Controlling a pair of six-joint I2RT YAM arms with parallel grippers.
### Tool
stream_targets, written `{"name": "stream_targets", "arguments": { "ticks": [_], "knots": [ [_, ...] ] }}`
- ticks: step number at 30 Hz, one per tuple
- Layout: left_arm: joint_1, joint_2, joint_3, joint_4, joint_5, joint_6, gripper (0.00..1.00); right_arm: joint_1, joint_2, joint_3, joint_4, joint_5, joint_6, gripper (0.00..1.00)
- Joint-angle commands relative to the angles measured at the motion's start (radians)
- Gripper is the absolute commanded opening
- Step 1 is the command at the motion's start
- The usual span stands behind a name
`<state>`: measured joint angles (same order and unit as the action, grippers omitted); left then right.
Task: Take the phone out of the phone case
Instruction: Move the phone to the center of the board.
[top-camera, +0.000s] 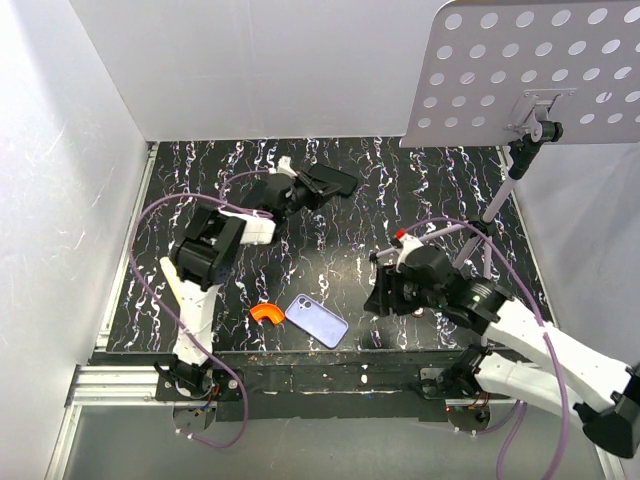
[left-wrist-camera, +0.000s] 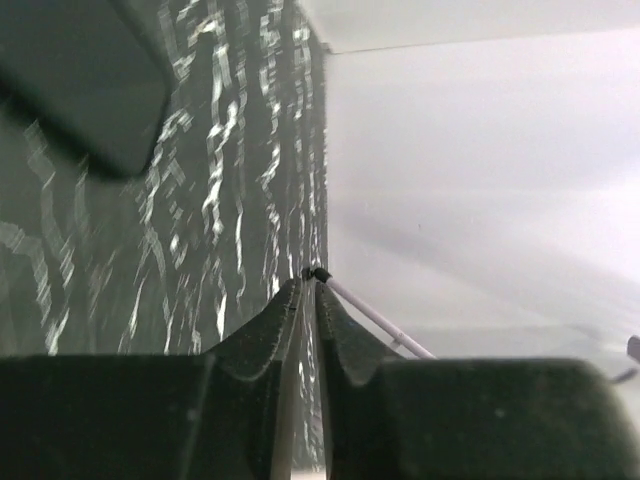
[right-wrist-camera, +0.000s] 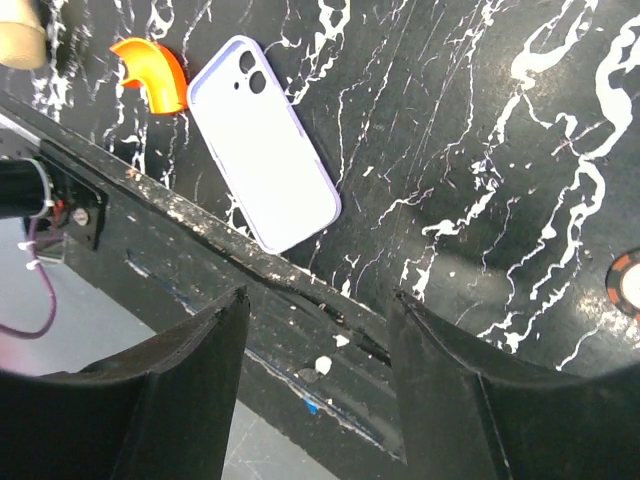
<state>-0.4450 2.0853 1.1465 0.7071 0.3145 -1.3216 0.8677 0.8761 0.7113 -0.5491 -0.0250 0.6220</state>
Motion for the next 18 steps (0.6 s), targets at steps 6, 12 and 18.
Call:
{"name": "stream_targets", "arguments": {
  "ticks": [6, 12, 18],
  "knots": [
    [-0.046, 0.373, 0.479, 0.267, -0.121, 0.036, 0.0, 0.001, -0.244, 0.025, -0.176, 0.059, 0.102, 0.62],
    [-0.072, 0.51, 0.838, -0.272, -0.248, 0.042, 0.0, 0.001, -0.338, 0.01, -0.199, 0.085, 0.139, 0.61],
    [-0.083, 0.59, 1.048, -0.61, -0.38, 0.07, 0.0, 0.001, -0.354, 0.01, -0.196, 0.083, 0.148, 0.59]
  ]
}}
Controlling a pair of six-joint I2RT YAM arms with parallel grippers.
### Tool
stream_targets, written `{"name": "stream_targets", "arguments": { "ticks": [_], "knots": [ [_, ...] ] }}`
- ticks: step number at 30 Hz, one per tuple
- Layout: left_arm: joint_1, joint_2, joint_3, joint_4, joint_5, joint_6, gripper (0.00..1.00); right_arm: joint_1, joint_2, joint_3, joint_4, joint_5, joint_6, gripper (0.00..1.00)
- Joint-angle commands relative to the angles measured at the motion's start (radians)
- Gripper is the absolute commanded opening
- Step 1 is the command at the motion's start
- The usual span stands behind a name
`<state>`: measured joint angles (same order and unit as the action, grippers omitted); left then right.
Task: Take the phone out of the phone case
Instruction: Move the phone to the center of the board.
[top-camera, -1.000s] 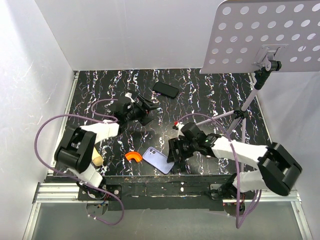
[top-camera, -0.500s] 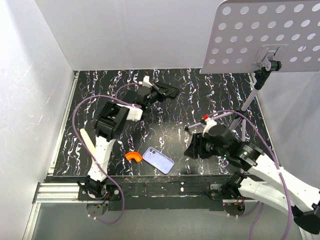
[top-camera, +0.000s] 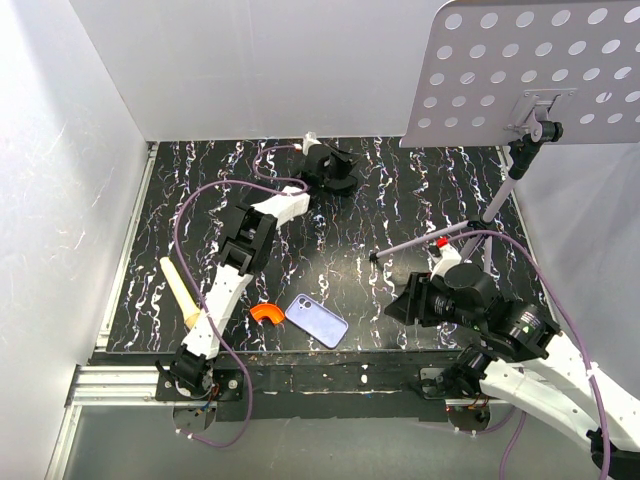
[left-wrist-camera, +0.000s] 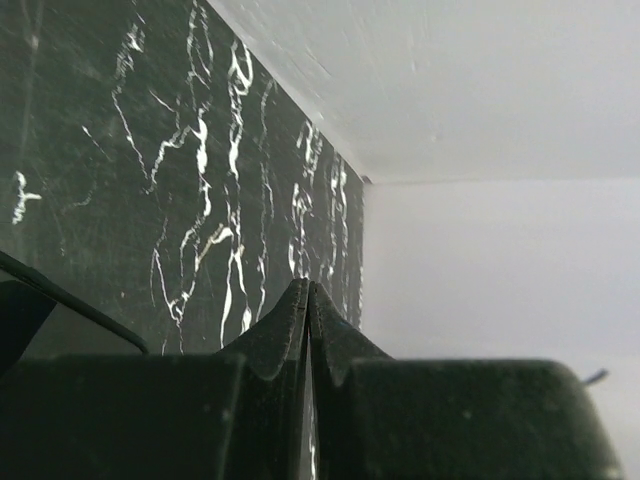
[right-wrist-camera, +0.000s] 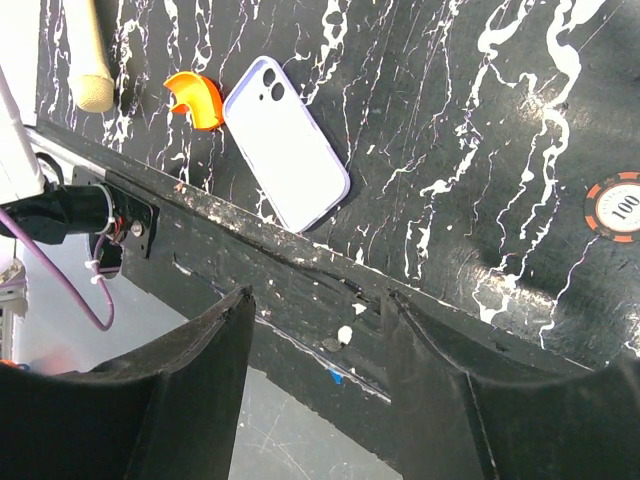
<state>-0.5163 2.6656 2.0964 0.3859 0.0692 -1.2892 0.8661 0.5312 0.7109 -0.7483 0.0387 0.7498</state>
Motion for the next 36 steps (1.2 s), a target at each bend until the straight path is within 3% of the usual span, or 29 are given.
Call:
{"name": "stream_targets", "arguments": {
  "ticks": [1, 10, 16, 20, 24, 27, 32, 33, 34, 36],
  "knots": [
    [-0.011, 0.017, 0.105, -0.286, -0.14, 0.037, 0.0, 0.002, -0.016, 0.009, 0.01, 0.02, 0.022, 0.59],
    [-0.016, 0.142, 0.341, -0.537, -0.192, 0.013, 0.0, 0.002, -0.053, -0.001, 0.02, 0.029, 0.04, 0.57],
    [-0.014, 0.099, 0.33, -0.752, -0.23, 0.017, 0.0, 0.004, -0.073, -0.004, 0.015, 0.04, 0.051, 0.57],
    [-0.013, -0.021, 0.203, -0.936, -0.269, 0.088, 0.0, 0.004, -0.06, 0.004, 0.024, 0.052, 0.045, 0.57],
    [0.002, -0.128, 0.047, -0.992, -0.258, 0.178, 0.0, 0.004, -0.033, 0.007, 0.056, 0.046, 0.036, 0.57],
    [0.012, -0.223, -0.09, -0.983, -0.197, 0.273, 0.0, 0.004, -0.007, 0.009, 0.082, 0.032, 0.023, 0.57],
    [0.01, -0.387, -0.246, -0.862, 0.079, 0.583, 0.01, 0.004, 0.024, 0.004, 0.122, 0.0, 0.016, 0.57],
    [0.012, -0.424, -0.28, -0.849, 0.099, 0.629, 0.13, 0.004, 0.026, 0.001, 0.13, -0.008, 0.014, 0.57],
    [0.012, -0.461, -0.32, -0.828, 0.115, 0.665, 0.34, 0.004, 0.026, -0.004, 0.132, -0.011, 0.016, 0.57],
    [0.012, -0.528, -0.413, -0.736, 0.158, 0.732, 0.61, 0.004, 0.023, -0.017, 0.136, -0.011, 0.02, 0.57]
  ]
}}
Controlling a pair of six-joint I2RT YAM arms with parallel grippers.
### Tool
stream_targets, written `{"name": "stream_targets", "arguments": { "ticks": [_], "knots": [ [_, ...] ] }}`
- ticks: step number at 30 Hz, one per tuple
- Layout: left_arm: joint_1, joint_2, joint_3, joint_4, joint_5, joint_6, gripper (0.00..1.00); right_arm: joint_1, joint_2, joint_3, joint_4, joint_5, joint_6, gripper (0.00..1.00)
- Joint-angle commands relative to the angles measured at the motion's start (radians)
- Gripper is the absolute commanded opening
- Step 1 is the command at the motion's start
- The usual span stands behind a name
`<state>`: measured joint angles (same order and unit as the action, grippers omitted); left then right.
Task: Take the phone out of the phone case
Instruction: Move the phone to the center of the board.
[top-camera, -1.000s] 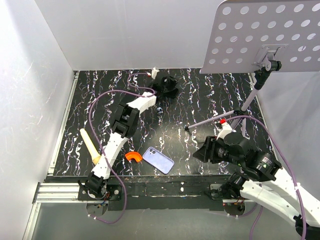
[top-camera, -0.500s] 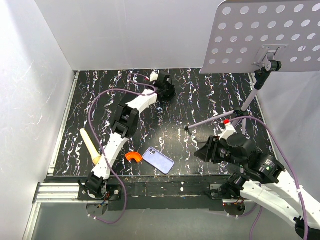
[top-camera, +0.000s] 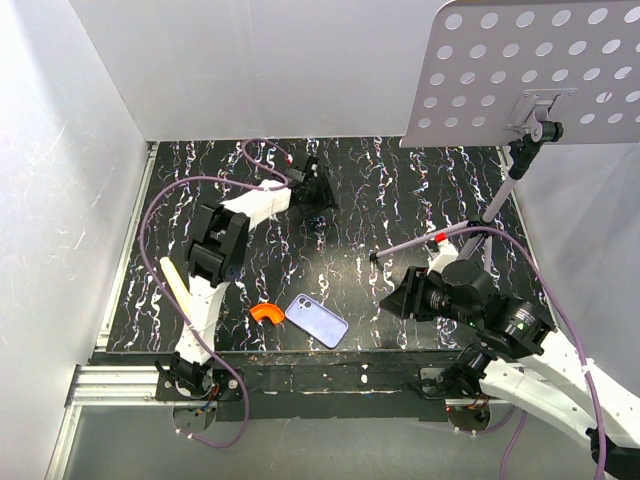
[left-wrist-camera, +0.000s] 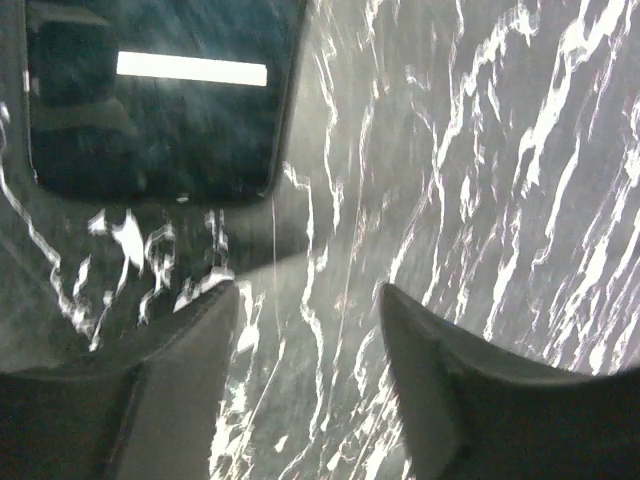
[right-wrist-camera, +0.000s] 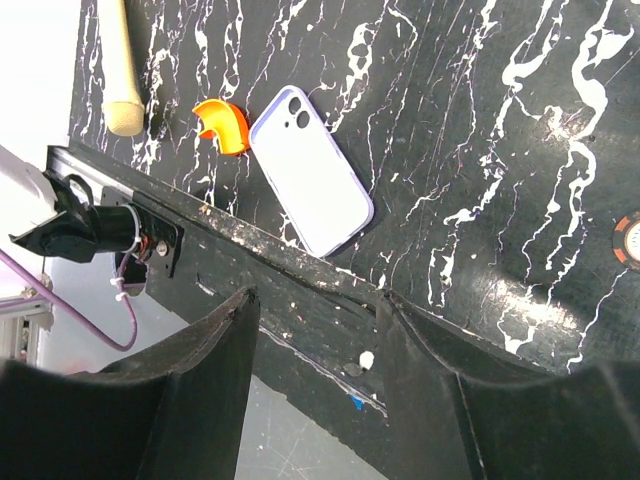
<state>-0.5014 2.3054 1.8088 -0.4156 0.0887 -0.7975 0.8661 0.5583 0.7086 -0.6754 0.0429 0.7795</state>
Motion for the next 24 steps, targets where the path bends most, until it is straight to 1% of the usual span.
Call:
{"name": "stream_targets", "arguments": {
  "ticks": [1, 2, 3, 4, 5, 8, 10, 13, 15, 20, 24],
  "knots": [
    [-0.003, -0.187, -0.143, 0.07, 0.138, 0.274, 0.74, 0.004, -0.009, -0.023, 0.063, -0.014, -0.003, 0.57],
    [-0.003, -0.192, -0.14, 0.051, 0.143, 0.323, 0.84, 0.005, -0.017, -0.029, 0.065, -0.012, -0.002, 0.57],
    [-0.003, -0.183, -0.103, 0.003, 0.131, 0.371, 0.89, 0.004, -0.023, -0.034, 0.065, -0.014, 0.004, 0.56],
    [-0.003, -0.169, -0.048, -0.078, 0.093, 0.426, 0.96, 0.004, -0.032, -0.035, 0.062, -0.014, 0.009, 0.56],
    [-0.005, -0.16, -0.025, -0.115, 0.036, 0.467, 0.98, 0.004, -0.037, -0.034, 0.06, -0.014, 0.01, 0.56],
    [-0.003, -0.107, 0.062, -0.192, -0.146, 0.558, 0.98, 0.002, -0.057, -0.035, 0.048, -0.003, 0.02, 0.56],
    [-0.005, -0.057, 0.127, -0.224, -0.213, 0.61, 0.98, 0.004, -0.069, -0.034, 0.037, 0.003, 0.023, 0.56],
    [-0.003, 0.023, 0.248, -0.285, -0.309, 0.647, 0.98, 0.004, -0.08, -0.026, 0.024, 0.015, 0.024, 0.56],
    [-0.002, 0.069, 0.29, -0.287, -0.305, 0.673, 0.98, 0.004, -0.084, -0.023, 0.017, 0.023, 0.026, 0.56],
    [-0.002, 0.136, 0.38, -0.29, -0.336, 0.649, 0.98, 0.005, -0.089, -0.021, 0.017, 0.026, 0.027, 0.56],
    [0.0, 0.179, 0.432, -0.293, -0.296, 0.62, 0.98, 0.005, -0.089, -0.021, 0.017, 0.032, 0.029, 0.56]
  ]
}}
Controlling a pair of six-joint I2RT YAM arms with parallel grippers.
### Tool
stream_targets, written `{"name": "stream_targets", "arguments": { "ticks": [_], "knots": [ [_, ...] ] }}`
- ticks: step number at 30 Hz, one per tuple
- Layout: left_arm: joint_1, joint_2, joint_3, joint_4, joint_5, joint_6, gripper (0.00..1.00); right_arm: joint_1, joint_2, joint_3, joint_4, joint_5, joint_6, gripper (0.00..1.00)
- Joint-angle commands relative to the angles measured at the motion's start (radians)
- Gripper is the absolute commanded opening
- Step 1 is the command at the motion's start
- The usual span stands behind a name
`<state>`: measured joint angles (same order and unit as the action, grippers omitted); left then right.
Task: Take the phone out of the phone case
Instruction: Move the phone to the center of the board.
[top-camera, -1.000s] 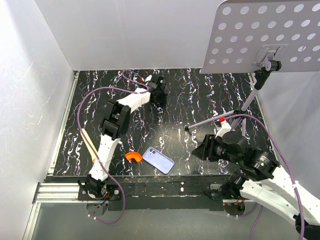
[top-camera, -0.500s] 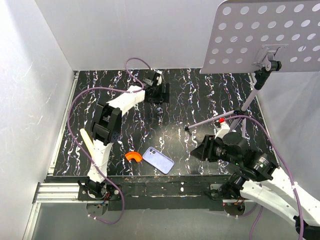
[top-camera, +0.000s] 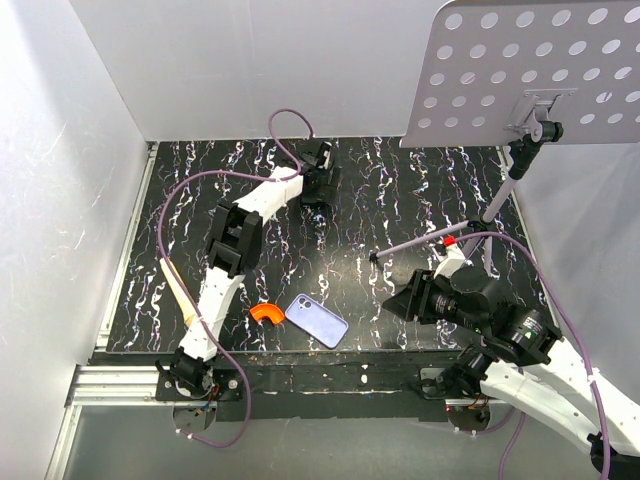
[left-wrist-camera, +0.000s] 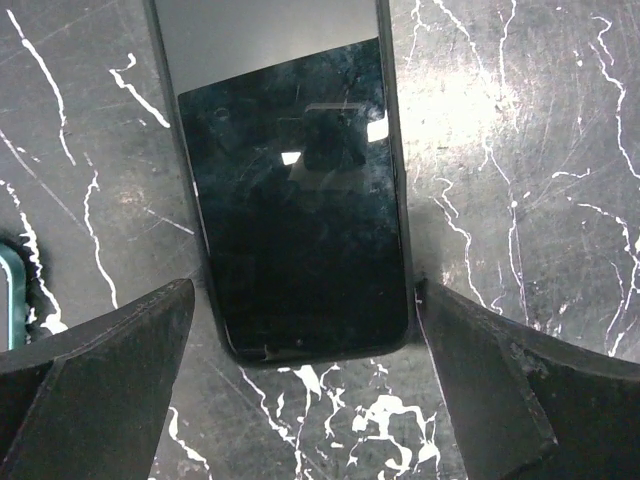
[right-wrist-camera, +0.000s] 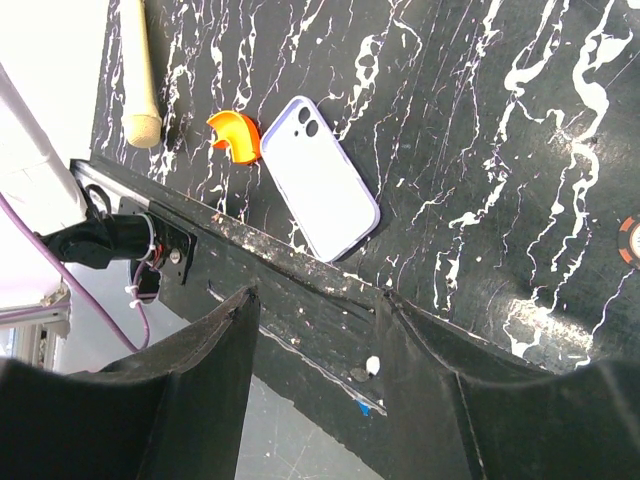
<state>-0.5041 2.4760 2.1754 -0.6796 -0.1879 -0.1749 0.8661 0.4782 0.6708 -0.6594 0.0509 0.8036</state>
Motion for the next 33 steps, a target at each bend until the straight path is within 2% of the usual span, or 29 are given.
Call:
{"name": "stream_targets", "arguments": {
  "ticks": [1, 5, 9, 19, 23, 26, 29, 31, 33],
  "knots": [
    [0.006, 0.023, 0.078, -0.034, -0.001, -0.017, 0.98, 0.005, -0.007, 0.016, 0.001, 0.023, 0.003, 0.56],
    [0.018, 0.049, 0.098, -0.037, 0.065, -0.104, 0.98, 0.005, -0.003, 0.021, 0.001, 0.021, 0.003, 0.56],
    [0.027, 0.072, 0.115, -0.034, -0.017, -0.17, 0.98, 0.005, -0.006, 0.026, -0.005, 0.021, 0.0, 0.56],
    [0.03, 0.196, 0.27, -0.002, -0.09, -0.006, 0.96, 0.005, -0.024, 0.021, -0.016, 0.046, 0.012, 0.56],
    [0.045, 0.218, 0.299, 0.009, -0.059, 0.018, 0.82, 0.005, -0.029, 0.012, -0.006, 0.049, 0.02, 0.55],
    [0.056, 0.213, 0.297, 0.012, -0.013, 0.028, 0.55, 0.007, -0.029, 0.009, -0.002, 0.049, 0.023, 0.54],
    [0.058, 0.184, 0.27, -0.018, 0.065, 0.057, 0.42, 0.005, -0.017, 0.013, 0.0, 0.044, 0.019, 0.54],
    [0.056, 0.12, 0.18, -0.047, 0.129, 0.061, 0.3, 0.005, -0.006, 0.018, 0.0, 0.043, 0.014, 0.54],
    [0.053, -0.006, 0.008, -0.023, 0.188, 0.046, 0.22, 0.005, 0.003, 0.019, 0.004, 0.043, 0.008, 0.54]
  ]
}}
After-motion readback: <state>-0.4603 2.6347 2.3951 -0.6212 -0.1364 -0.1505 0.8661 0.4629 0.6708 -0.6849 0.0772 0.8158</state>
